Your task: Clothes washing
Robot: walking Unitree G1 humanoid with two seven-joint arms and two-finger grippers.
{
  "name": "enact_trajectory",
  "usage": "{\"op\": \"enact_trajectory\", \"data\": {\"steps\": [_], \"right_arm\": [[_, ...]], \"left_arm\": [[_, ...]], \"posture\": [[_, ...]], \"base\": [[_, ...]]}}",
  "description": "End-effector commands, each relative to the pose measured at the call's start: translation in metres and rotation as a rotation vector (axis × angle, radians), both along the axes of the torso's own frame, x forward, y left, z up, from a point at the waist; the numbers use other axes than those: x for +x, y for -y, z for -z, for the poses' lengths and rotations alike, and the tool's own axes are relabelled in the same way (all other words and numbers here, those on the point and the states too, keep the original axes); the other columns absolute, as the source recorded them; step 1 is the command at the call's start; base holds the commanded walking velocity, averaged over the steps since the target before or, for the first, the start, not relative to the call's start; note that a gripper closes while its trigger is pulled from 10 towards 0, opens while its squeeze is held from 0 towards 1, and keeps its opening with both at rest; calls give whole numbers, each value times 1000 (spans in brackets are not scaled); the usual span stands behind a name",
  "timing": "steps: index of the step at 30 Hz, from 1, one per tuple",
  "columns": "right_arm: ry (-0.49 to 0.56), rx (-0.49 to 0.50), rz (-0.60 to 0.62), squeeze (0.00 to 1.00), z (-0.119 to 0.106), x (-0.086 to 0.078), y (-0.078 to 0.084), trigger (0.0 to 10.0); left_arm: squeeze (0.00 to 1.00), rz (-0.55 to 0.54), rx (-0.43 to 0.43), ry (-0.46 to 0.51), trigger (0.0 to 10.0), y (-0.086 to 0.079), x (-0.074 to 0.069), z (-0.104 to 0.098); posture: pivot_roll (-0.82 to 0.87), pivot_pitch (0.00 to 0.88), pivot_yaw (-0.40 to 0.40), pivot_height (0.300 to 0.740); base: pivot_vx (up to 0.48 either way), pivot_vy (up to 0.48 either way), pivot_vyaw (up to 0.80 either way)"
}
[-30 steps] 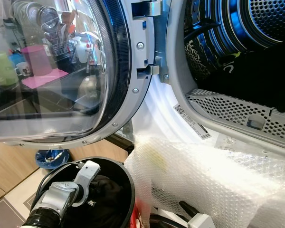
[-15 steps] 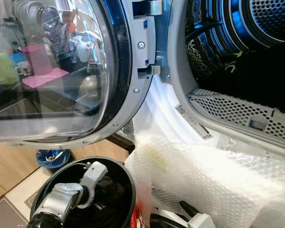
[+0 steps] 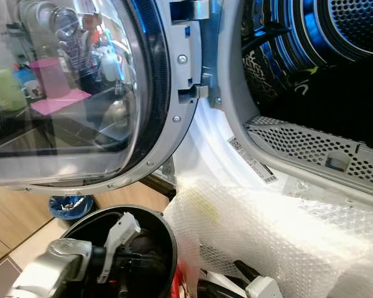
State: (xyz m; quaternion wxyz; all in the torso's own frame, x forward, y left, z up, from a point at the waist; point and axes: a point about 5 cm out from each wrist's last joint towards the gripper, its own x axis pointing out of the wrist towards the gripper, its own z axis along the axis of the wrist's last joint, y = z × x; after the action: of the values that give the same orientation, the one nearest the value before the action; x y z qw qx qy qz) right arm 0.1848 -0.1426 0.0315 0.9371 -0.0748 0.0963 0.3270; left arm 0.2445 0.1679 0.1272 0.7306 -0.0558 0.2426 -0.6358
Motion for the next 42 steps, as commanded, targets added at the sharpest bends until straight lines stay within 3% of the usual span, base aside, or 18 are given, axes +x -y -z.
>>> {"op": "enact_trajectory", "data": {"steps": [1,4,12,18,25,29,32,35,37,42], "right_arm": [[-17,1,7,0,3,-2,3,10000],[-16,1,4,0,4,0,3,10000],[-29,17,-30,0,2,-1,4,10000],[-86,49,-131,0,3,-13,2,10000],[-122,245,-214,0,-15,-25,-2,10000],[-128,233,-223,0,-13,-26,-2,10000],[-138,244,-235,0,-13,-26,-3,10000],[-158,246,-250,0,-13,-27,-4,10000],[-208,174,-292,0,-5,-37,-4,10000],[-215,201,-310,0,-8,-41,-7,10000]], "left_arm": [[0,63,-82,2,0,2,-4,-20],[0,159,-154,22,0,16,-6,-42],[0,253,-141,42,0,34,-9,-47],[0,292,-199,78,0,49,-3,-61],[0,349,-244,98,0,67,-1,-69],[0,359,-257,124,0,74,0,-74],[0,416,-272,81,0,77,-3,-79],[0,425,-237,41,0,73,-6,-69],[0,410,-129,-16,0,64,-11,-43],[0,420,-97,-39,0,61,-16,-36]], "posture": [[146,0,95,740],[152,0,97,740],[146,0,104,740],[143,0,104,740],[128,0,107,740],[126,0,106,740],[124,0,114,740],[116,0,119,740],[106,0,124,740],[106,0,124,740]], "base": [[0,0,0],[0,0,0],[0,0,0],[0,0,0],[0,0,0],[0,0,0],[0,0,0],[0,0,0],[0,0,0],[0,0,0]]}}
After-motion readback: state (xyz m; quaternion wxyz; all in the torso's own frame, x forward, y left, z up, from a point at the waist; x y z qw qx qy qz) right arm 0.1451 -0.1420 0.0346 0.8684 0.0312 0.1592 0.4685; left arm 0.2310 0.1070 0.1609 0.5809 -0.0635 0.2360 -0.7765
